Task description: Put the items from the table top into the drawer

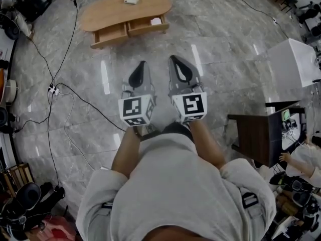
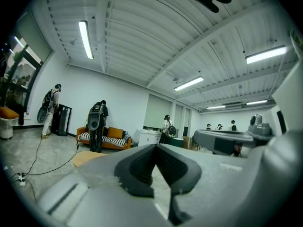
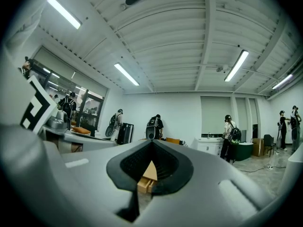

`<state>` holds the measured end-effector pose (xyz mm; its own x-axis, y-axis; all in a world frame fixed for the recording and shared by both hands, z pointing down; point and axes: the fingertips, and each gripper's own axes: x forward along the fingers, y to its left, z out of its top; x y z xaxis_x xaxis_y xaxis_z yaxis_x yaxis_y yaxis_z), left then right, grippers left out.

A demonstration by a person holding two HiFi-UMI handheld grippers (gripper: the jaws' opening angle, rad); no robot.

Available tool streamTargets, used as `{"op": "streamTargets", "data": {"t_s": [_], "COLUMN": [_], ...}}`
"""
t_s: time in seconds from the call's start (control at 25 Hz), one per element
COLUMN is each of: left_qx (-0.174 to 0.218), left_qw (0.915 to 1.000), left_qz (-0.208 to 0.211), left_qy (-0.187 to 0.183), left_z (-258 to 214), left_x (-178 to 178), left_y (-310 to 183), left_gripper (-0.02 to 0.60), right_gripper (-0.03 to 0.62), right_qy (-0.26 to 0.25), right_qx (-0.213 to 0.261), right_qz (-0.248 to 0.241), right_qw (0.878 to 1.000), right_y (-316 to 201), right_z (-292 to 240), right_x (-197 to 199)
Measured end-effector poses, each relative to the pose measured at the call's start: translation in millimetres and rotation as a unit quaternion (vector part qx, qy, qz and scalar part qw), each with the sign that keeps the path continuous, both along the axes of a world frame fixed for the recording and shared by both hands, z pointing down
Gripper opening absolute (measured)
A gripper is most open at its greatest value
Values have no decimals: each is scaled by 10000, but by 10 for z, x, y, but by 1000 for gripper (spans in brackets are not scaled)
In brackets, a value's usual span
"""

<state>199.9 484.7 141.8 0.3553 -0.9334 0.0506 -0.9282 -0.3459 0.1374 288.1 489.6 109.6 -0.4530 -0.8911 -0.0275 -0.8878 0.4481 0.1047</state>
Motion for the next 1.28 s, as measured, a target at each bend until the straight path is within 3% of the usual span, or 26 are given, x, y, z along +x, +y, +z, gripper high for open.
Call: {"op": "streamTargets", "data": {"t_s": [0.4, 0.92, 1.28], "left_qx": [-299, -571, -833], "left_qw": [9995, 9977, 9940], "left_qz": [54, -68, -324], "left_qy": [80, -365, -634], "left_z": [238, 390, 575], "left_x": [-20, 320, 405], "left_y": [-513, -2300, -3049], "left_gripper": [20, 20, 20], "right_gripper": [7, 7, 6], "right_qy": [27, -194, -237], "right_qx": [-200, -495, -723], "right_qz": [112, -195, -521], "right_qw": [9997, 9984, 9957], "right_y": [-457, -2335, -3176], "right_z": [230, 372, 631], "right_x": [4, 316, 387]}}
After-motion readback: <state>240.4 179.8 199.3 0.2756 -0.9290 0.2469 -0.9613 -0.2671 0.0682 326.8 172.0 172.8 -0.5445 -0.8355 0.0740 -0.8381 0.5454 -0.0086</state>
